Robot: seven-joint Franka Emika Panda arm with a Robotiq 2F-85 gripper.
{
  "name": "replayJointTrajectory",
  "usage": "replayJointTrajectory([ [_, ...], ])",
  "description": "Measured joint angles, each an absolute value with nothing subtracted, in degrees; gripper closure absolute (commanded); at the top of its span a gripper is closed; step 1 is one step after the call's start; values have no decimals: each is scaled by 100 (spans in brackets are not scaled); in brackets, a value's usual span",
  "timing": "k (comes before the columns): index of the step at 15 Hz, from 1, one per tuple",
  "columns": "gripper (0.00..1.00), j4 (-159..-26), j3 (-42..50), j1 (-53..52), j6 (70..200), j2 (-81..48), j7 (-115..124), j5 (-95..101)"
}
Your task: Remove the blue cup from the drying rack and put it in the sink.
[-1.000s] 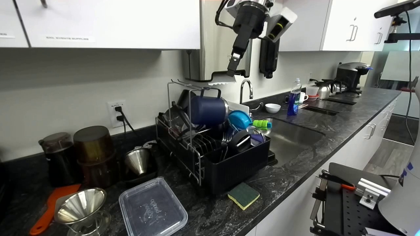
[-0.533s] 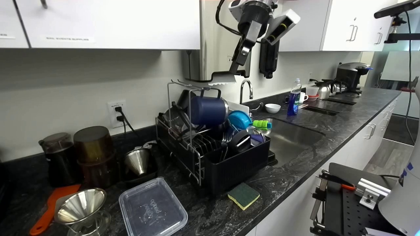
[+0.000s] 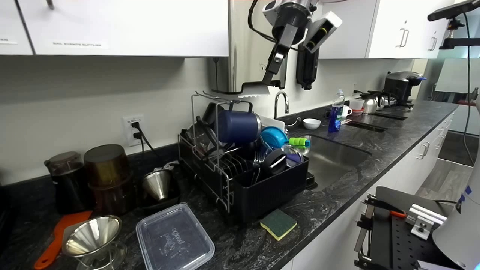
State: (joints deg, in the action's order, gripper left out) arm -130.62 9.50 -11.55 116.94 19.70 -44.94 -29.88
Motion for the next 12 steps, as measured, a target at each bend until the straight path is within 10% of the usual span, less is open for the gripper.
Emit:
replayJointTrajectory([
  [12, 0, -13443, 1360, -802, 11587, 1855, -7062, -4720],
])
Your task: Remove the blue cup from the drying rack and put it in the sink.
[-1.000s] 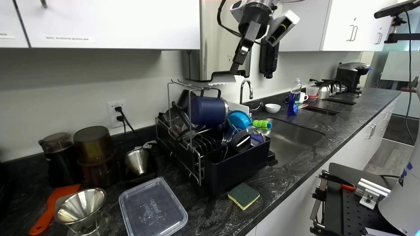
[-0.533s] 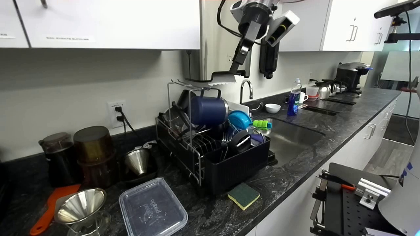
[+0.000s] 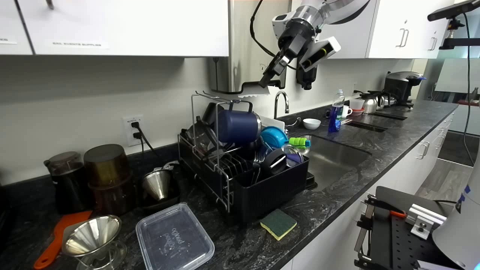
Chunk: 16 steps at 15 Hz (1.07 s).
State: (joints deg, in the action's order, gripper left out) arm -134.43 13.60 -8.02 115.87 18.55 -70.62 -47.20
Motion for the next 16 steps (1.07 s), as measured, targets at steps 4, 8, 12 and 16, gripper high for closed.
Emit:
replayJointTrajectory([
  [4, 0, -13795, 1318, -577, 11951, 1851, -7965, -5492],
  [8, 0, -14111, 1125, -515, 12448, 1845, -8781, -6236],
  [12, 0, -14195, 1030, -492, 12098, 1817, -9273, -6556],
  [16, 0, -14114, 1068, -234, 11185, 1638, -9675, -6499],
])
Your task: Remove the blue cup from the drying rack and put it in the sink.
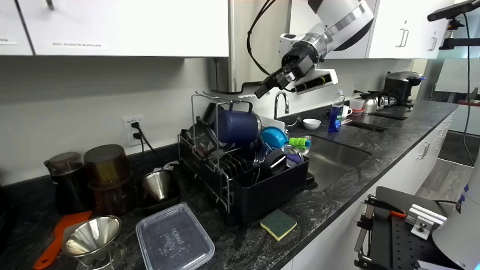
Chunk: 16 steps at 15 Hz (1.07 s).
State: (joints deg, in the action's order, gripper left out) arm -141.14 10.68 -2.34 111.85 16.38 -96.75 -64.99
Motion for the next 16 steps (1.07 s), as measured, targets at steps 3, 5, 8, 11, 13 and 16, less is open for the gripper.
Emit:
replayJointTrajectory([
  [3, 0, -14007, 1038, -80, 11078, 1464, -9513, -6297],
  [5, 0, -13984, 1008, -80, 11070, 1449, -9482, -6284],
  [8, 0, -13978, 990, -73, 11070, 1449, -9475, -6285],
  [11, 0, -14025, 974, -13, 11092, 1448, -9493, -6303],
  [13, 0, -14065, 973, 49, 11095, 1448, -9538, -6318],
  [16, 0, -14091, 973, 105, 11073, 1448, -9762, -6349],
])
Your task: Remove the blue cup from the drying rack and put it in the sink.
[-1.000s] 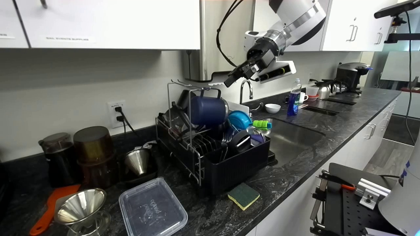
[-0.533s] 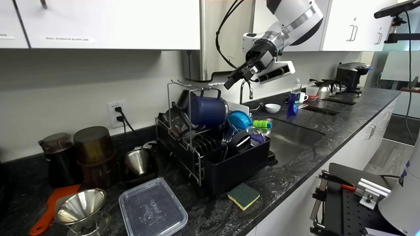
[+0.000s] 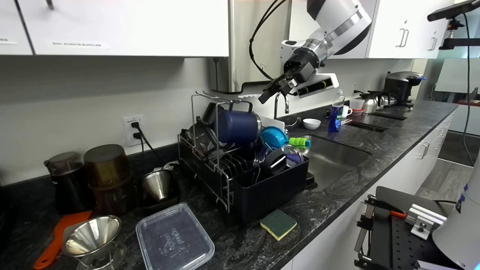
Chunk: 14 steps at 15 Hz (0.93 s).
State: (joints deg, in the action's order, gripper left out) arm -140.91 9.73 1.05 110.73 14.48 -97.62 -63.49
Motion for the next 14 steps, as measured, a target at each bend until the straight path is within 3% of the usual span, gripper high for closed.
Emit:
replayJointTrajectory([
  [14, 0, -13824, 975, 182, 10926, 974, -10517, -6460],
])
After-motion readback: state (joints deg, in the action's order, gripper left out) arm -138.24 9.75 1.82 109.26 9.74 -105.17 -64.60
